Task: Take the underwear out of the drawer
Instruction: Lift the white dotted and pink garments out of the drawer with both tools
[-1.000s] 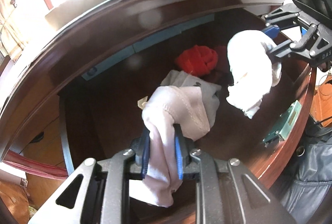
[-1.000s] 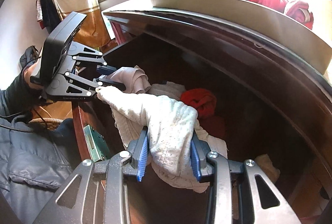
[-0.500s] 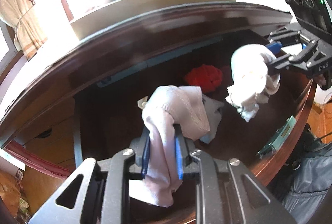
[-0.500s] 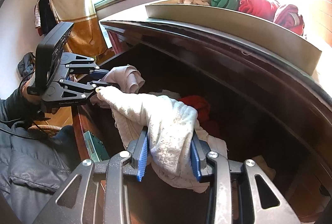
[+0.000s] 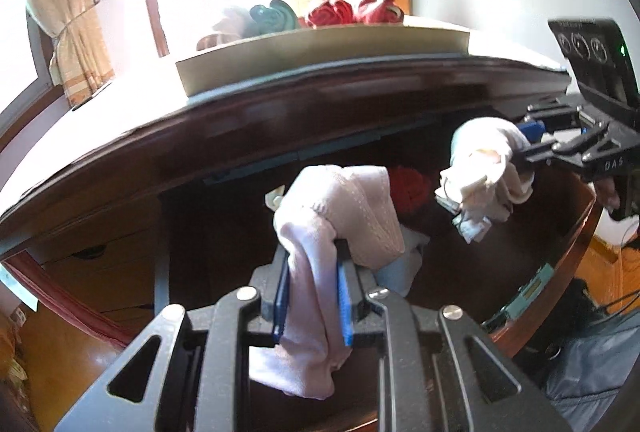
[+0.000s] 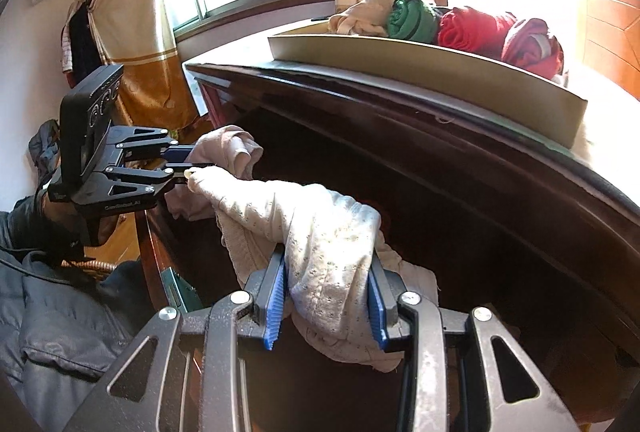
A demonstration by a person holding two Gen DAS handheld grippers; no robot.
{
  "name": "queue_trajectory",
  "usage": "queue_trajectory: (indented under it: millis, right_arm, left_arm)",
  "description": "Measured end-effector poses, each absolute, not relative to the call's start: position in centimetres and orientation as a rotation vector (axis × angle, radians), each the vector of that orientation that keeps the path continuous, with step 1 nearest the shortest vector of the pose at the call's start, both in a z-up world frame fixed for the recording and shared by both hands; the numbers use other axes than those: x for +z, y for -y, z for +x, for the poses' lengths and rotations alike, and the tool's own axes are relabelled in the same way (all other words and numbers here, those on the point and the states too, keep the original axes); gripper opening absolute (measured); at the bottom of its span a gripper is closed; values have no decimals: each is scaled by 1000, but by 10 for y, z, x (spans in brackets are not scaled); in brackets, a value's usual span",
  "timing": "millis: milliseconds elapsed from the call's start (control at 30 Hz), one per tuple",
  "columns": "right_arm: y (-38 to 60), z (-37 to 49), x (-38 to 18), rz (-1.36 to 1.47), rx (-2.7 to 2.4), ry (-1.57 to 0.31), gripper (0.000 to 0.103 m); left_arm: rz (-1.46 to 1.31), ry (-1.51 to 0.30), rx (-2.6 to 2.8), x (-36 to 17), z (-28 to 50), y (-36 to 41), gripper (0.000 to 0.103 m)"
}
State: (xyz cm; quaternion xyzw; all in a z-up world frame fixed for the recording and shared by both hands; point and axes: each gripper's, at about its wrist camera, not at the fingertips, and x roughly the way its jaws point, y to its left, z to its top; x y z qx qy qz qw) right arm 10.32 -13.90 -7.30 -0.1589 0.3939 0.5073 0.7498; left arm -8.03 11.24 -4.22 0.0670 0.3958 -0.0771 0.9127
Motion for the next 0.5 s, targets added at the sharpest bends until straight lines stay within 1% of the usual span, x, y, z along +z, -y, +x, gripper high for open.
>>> queue_trajectory:
  millis: [233,500]
  right_arm:
    - [152,101,-67,-299,1096,-830,37]
    - [163,101,-63,-248,1093,-808,37]
  left_arm:
    - [107,-781,-158,-49,-93,-119,18]
    - [86,-745,-164,-46,-106,-120,18]
